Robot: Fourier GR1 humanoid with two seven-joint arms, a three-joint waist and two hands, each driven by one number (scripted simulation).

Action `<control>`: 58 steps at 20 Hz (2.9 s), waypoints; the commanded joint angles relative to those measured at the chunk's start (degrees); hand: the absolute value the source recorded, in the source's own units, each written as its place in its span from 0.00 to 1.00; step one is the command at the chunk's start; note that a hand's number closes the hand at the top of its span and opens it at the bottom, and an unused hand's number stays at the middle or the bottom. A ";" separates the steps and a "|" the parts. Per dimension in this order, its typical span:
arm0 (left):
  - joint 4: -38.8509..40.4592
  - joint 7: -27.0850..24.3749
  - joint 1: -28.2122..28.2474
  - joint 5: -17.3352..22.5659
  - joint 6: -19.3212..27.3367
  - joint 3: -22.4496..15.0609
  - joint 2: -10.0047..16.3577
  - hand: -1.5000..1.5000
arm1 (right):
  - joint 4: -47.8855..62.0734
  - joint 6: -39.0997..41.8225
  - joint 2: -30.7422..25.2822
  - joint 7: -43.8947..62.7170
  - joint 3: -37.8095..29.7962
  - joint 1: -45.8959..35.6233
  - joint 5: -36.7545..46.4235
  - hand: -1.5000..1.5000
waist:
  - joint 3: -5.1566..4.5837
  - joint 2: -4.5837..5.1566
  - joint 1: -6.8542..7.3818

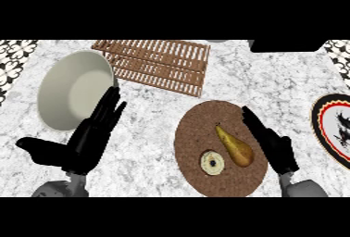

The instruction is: Pick the cupcake from the placemat and place it in the tiered shelf

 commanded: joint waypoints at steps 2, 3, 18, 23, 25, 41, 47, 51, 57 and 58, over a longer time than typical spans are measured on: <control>5.04 3.59 0.99 -1.80 1.33 2.60 3.26 0.50 | -1.79 -0.37 -2.41 -6.70 -4.28 -1.15 0.93 1.00 | -1.28 -0.40 -0.29; 6.66 4.78 3.68 -2.33 2.81 3.75 4.94 0.50 | -4.27 -0.03 -4.13 -7.44 -6.17 -2.65 0.14 1.00 | -1.27 -0.48 -0.29; 15.99 10.76 5.34 -3.61 1.59 7.99 7.60 0.50 | -0.60 14.43 -17.37 -14.59 -12.54 0.48 1.93 0.00 | -1.33 -0.53 0.17; 19.55 10.43 2.64 -5.57 3.30 8.19 5.18 0.50 | -18.26 18.44 -20.56 -1.99 -11.13 5.46 -0.88 0.00 | -1.41 -0.69 -0.81; 21.39 7.84 3.49 -6.44 2.37 8.35 5.00 0.50 | -21.86 19.53 -21.87 -1.09 -9.86 7.82 0.92 0.00 | -1.40 -0.66 -0.81; 22.01 10.41 0.45 -6.42 -1.18 11.97 6.39 0.50 | -31.21 7.90 -7.13 46.91 8.61 -10.83 21.80 0.00 | -1.36 -0.41 0.57; 18.54 11.50 3.96 -7.68 -0.79 10.99 4.50 0.50 | -32.67 11.23 -1.62 57.41 15.15 -11.71 26.75 0.00 | -1.33 -0.54 0.51; 20.48 10.73 2.42 -9.90 0.05 11.27 2.66 0.50 | -28.79 11.45 1.18 54.16 17.86 -9.82 32.20 0.00 | -1.32 -0.46 0.24; 22.57 7.42 3.35 -10.69 -2.81 12.96 2.42 0.50 | -27.72 15.72 4.10 60.97 13.81 -13.73 34.32 0.00 | -1.34 -0.45 0.35; 24.03 9.65 0.77 -8.90 -4.17 14.82 3.41 0.50 | -24.91 12.21 2.04 53.68 15.89 -7.82 37.59 0.00 | -1.32 -0.42 0.13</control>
